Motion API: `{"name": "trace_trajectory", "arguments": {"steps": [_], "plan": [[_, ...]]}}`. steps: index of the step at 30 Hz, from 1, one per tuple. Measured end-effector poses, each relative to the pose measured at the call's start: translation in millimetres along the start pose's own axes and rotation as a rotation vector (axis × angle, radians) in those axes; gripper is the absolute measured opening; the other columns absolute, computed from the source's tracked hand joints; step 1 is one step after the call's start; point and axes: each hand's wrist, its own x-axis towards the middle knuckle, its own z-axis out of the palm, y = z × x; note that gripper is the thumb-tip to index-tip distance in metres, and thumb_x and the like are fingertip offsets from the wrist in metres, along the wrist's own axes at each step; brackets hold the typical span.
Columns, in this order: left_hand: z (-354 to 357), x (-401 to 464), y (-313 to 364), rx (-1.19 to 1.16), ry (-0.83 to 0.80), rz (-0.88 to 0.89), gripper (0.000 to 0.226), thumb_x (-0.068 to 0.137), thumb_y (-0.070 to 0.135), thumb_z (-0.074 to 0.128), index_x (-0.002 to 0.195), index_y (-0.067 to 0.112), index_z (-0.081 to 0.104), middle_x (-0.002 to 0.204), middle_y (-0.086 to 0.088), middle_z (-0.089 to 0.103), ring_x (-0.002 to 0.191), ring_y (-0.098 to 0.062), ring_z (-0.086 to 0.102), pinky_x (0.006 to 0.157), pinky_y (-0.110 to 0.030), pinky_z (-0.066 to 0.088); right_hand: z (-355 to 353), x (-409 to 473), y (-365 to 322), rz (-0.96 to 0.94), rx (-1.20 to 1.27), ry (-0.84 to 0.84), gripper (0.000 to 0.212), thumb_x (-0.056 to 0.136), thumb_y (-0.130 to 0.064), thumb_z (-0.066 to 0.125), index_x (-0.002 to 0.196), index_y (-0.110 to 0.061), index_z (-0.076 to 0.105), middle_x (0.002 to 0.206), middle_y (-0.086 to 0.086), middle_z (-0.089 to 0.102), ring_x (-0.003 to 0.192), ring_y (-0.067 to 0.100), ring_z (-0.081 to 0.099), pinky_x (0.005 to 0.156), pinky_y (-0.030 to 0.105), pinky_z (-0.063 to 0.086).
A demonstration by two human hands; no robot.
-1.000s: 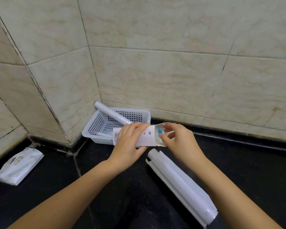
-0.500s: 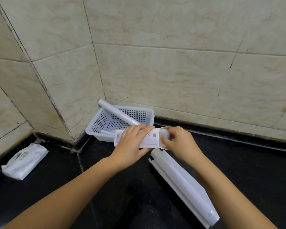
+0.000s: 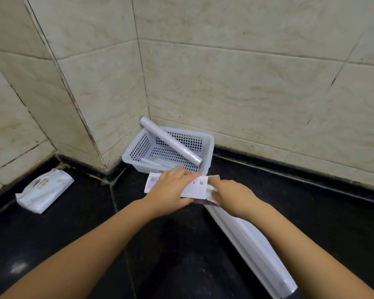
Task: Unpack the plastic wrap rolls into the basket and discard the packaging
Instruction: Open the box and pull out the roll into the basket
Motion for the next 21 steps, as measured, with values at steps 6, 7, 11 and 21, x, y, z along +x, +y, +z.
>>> {"name": "trace_trajectory", "arguments": {"steps": [6, 7, 11, 21], "plan": [[46, -25, -45, -0.011, -0.244, -0.164, 0.063, 0.081, 0.052, 0.058, 0.135, 0.032, 0.034, 0.125, 0.002, 0.049, 0.112, -0.018, 0.046, 0.098, -0.035, 0.039, -9, 12, 25, 0.071, -0.094, -0.175, 0.012, 0.089, -0.012, 0.042, 0.092, -0.022, 0.047, 0.086, 0.002, 0.057, 0.074, 0.024, 0.054, 0.058, 0.032, 0.037], [54, -29, -50, 0.009, -0.297, -0.170, 0.063, 0.082, 0.052, 0.058, 0.135, 0.032, 0.033, 0.126, 0.002, 0.048, 0.113, -0.019, 0.046, 0.099, -0.035, 0.038, -11, 16, 28, 0.085, -0.085, -0.189, 0.014, 0.088, -0.011, 0.041, 0.093, -0.023, 0.049, 0.085, 0.001, 0.056, 0.072, 0.023, 0.053, 0.058, 0.032, 0.038], [76, -36, -58, 0.097, -0.541, -0.091, 0.074, 0.080, 0.049, 0.060, 0.143, 0.030, 0.025, 0.137, -0.001, 0.041, 0.126, -0.021, 0.037, 0.110, -0.037, 0.023, -17, 39, 36, 0.114, 0.038, -0.122, 0.017, 0.091, -0.014, 0.039, 0.098, -0.020, 0.053, 0.085, 0.003, 0.058, 0.061, 0.018, 0.052, 0.063, 0.033, 0.045], [38, 16, -125, 0.134, -0.004, -0.285, 0.056, 0.094, 0.047, 0.039, 0.144, 0.021, 0.029, 0.151, -0.004, 0.033, 0.143, -0.021, 0.022, 0.119, -0.047, 0.010, -5, 154, 7, 0.020, 0.178, 0.138, 0.038, 0.096, -0.014, 0.037, 0.133, -0.020, 0.044, 0.111, 0.015, 0.063, 0.085, 0.032, 0.060, 0.067, 0.039, 0.050]]}}
